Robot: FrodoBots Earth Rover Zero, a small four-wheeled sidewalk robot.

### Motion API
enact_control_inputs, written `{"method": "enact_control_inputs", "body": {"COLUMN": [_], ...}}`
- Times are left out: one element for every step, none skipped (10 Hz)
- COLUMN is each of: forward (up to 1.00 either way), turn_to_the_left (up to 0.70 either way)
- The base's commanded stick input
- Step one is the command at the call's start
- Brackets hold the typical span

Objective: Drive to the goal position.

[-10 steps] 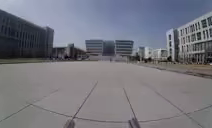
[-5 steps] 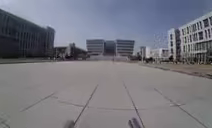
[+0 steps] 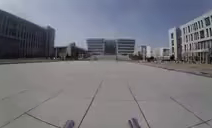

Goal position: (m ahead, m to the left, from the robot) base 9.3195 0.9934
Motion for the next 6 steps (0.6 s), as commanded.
{"method": "enact_control_inputs", "body": {"forward": [1.0,1.0,1.0,1.0,1.0,1.0], "turn_to_the_left": [-0.16,0.0,0.0,0.0,0.0,0.0]}}
